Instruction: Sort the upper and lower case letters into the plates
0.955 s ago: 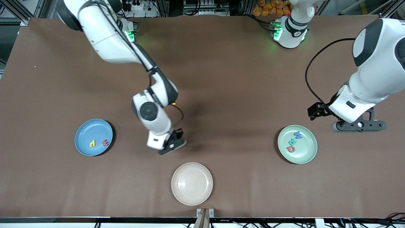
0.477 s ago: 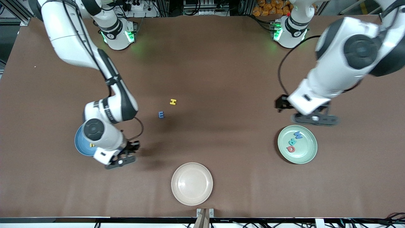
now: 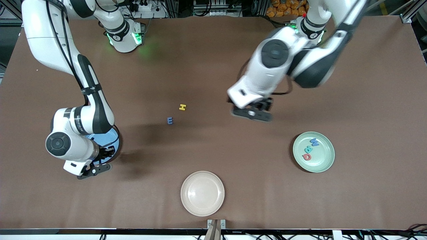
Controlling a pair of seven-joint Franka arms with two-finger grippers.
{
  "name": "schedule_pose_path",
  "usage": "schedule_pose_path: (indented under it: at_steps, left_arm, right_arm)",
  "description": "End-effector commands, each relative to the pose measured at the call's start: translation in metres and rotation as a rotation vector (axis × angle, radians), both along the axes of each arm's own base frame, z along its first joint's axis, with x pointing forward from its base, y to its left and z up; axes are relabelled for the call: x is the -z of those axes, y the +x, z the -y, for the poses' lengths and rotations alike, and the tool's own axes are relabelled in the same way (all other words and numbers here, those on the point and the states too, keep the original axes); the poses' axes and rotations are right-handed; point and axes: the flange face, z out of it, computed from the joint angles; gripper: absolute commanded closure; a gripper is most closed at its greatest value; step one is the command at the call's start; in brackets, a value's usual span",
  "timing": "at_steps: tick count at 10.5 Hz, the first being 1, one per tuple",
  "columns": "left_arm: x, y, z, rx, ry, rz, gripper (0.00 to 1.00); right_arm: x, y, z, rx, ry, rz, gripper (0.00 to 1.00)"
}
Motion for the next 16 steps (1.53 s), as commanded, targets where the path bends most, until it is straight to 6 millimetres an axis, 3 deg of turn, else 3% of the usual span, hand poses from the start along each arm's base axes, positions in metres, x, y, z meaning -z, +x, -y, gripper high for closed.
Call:
schedule_pose_path:
  at_steps: [1,2,3,4,5,7,10,12,16]
  left_arm:
    - [0.023,-0.019,0.062,0.009,-0.086,0.012,0.0]
    - [0.04,-0.026,0.088,0.03,-0.099,0.024,0.0]
    - [0.055,-0.036,0.114,0.031,-0.086,0.05,0.0]
    - [0.071,-0.052,0.144,0.006,-0.065,0.086,0.0]
    - [0.091,-0.065,0.163,0.001,-0.042,0.127,0.0]
    - [0.122,-0.073,0.178,0.002,-0.062,0.144,0.0]
    - [0.138,-0.08,0.194,0.009,-0.084,0.148,0.0]
    - [0.166,-0.091,0.209,-0.026,-0.105,0.156,0.0]
    - [0.201,-0.109,0.22,0.015,-0.077,0.18,0.0]
  right_arm:
    - [0.005,-0.048,0.022,-0.072,-0.012,0.036,1.0]
    - [0.008,-0.057,0.037,-0.083,-0.019,0.046,1.0]
    - [0.01,-0.06,0.045,-0.089,-0.019,0.04,0.9]
    - [0.01,-0.06,0.047,-0.083,-0.019,0.042,0.11]
    - [0.01,-0.061,0.048,-0.082,-0.019,0.038,0.0]
    - [0.01,-0.061,0.048,-0.075,-0.019,0.04,0.0]
    - [0.011,-0.06,0.052,-0.066,-0.018,0.048,0.0]
    - [0.011,-0.06,0.052,-0.066,-0.017,0.048,0.0]
    - [0.013,-0.06,0.053,-0.061,-0.015,0.045,0.0]
